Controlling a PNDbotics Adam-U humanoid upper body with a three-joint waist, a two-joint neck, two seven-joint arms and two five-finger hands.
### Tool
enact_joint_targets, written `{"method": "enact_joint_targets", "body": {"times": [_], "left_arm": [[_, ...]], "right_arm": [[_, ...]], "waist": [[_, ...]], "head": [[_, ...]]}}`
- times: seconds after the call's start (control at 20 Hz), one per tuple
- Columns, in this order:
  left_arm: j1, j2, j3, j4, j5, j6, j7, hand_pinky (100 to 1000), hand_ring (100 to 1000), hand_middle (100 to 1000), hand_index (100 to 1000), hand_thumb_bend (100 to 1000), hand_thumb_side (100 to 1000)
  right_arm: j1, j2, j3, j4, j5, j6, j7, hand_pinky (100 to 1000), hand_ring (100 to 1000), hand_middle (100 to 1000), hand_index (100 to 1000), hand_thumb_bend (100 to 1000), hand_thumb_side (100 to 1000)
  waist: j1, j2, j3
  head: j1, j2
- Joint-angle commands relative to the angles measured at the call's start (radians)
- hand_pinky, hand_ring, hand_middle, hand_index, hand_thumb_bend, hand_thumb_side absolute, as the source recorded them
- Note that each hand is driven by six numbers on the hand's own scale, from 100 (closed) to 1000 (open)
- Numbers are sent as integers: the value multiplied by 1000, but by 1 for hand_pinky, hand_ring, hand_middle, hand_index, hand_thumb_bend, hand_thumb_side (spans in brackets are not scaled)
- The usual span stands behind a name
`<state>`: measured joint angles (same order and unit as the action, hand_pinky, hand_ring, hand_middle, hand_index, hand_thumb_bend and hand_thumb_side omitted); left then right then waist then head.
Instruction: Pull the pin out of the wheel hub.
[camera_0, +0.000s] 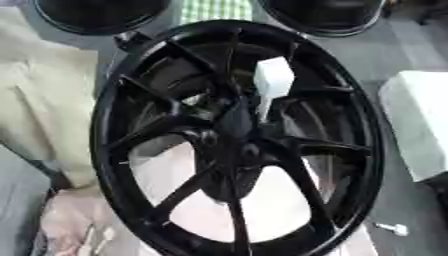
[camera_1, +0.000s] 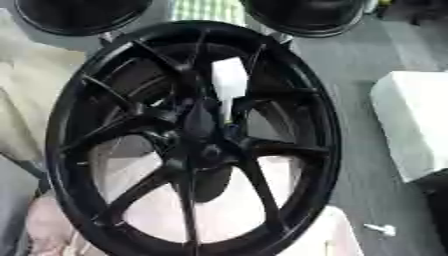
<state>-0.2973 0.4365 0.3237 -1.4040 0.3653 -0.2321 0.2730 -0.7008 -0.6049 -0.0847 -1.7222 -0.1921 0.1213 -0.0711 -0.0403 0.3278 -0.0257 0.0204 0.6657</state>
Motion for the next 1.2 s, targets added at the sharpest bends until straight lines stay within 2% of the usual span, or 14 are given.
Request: {"method": "enact_joint_targets", "body": {"times": [0.05, 0.25, 0.4, 0.45, 0.5, 0.65, 0.85, 1.05, 1.2], "left_arm": [[6, 27, 0, -63, 7, 1, -6, 767, 646, 583, 744, 677, 564], [29, 28, -3, -107, 5, 5, -9, 767, 647, 583, 744, 675, 562], [34, 27, -2, -118, 2, 10, -8, 767, 647, 583, 744, 675, 562], [38, 30, -4, -120, 0, 12, -9, 768, 648, 584, 744, 674, 564], [52, 34, -5, -125, -5, 12, -11, 768, 648, 584, 744, 674, 565], [83, 37, -6, -140, -15, 17, -13, 768, 649, 584, 744, 674, 567], [94, 33, -11, -146, -21, 25, -16, 768, 649, 584, 744, 675, 569], [94, 40, -15, -147, -24, 31, -20, 768, 649, 584, 744, 674, 570], [97, 44, -17, -147, -25, 33, -22, 768, 649, 584, 744, 674, 571]], "right_arm": [[-40, -84, 9, -2, 29, -9, 25, 869, 789, 676, 765, 482, 369], [-100, -157, 38, 13, 68, -26, 89, 871, 802, 693, 775, 499, 361], [-112, -167, 40, 23, 79, -35, 108, 871, 802, 693, 775, 499, 361], [-116, -171, 44, 21, 82, -38, 112, 871, 816, 714, 786, 533, 391], [-131, -186, 58, 7, 91, -48, 122, 870, 818, 717, 788, 530, 409], [-203, -258, 130, -4, 136, -79, 167, 869, 822, 725, 794, 519, 436], [-318, -368, 244, 1, 206, -146, 237, 869, 829, 738, 801, 512, 479], [-408, -389, 357, -10, 275, -215, 307, 870, 835, 746, 801, 509, 484], [-467, -358, 439, -3, 326, -266, 358, 874, 835, 747, 801, 510, 479]], "waist": [[7, -31, 2], [12, -38, 6], [12, -39, 6], [9, -43, 7], [4, -49, 8], [-3, -59, 6], [-8, -61, 12], [-16, -60, 18], [-20, -62, 19]], "head": [[6, -3], [3, 6], [2, 7], [0, 13], [0, 22], [8, 31], [1, 20], [-7, 8], [-15, 5]]}}
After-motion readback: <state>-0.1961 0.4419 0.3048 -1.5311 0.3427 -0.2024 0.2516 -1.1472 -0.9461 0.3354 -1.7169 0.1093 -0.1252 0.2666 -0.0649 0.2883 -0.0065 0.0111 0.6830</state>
